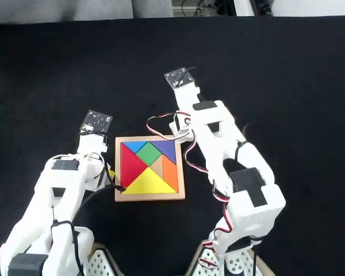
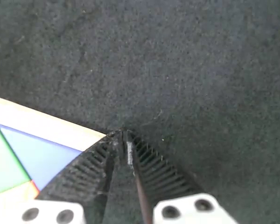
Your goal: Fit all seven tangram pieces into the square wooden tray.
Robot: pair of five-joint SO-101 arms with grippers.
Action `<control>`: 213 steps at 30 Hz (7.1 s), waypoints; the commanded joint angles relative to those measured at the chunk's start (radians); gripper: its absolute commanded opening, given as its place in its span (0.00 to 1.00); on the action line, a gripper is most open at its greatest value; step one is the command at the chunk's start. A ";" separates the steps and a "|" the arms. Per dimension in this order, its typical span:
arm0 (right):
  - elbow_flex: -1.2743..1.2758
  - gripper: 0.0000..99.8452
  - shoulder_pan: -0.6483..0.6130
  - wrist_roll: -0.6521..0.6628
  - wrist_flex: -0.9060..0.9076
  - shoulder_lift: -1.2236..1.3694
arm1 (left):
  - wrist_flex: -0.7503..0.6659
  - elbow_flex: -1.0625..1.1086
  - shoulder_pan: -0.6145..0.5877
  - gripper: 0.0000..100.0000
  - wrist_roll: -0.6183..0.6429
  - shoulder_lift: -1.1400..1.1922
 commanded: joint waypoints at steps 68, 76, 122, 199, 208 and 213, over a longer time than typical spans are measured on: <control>1.107 0.01 0.333 -0.315 -0.140 -2.123 | 0.068 0.383 -0.154 0.03 0.175 -1.301; 1.144 0.01 0.213 -0.201 -0.129 -2.121 | -0.061 0.484 -0.136 0.03 0.087 -1.293; 1.274 0.01 0.147 -0.104 0.479 -2.114 | 0.563 0.484 -0.125 0.03 0.121 -1.295; 1.276 0.01 0.172 -0.153 0.480 -2.121 | 0.565 0.484 -0.133 0.03 0.334 -1.293; 1.276 0.01 0.172 -0.153 0.480 -2.121 | 0.565 0.484 -0.133 0.03 0.334 -1.293; 1.276 0.01 0.172 -0.153 0.480 -2.121 | 0.565 0.484 -0.133 0.03 0.334 -1.293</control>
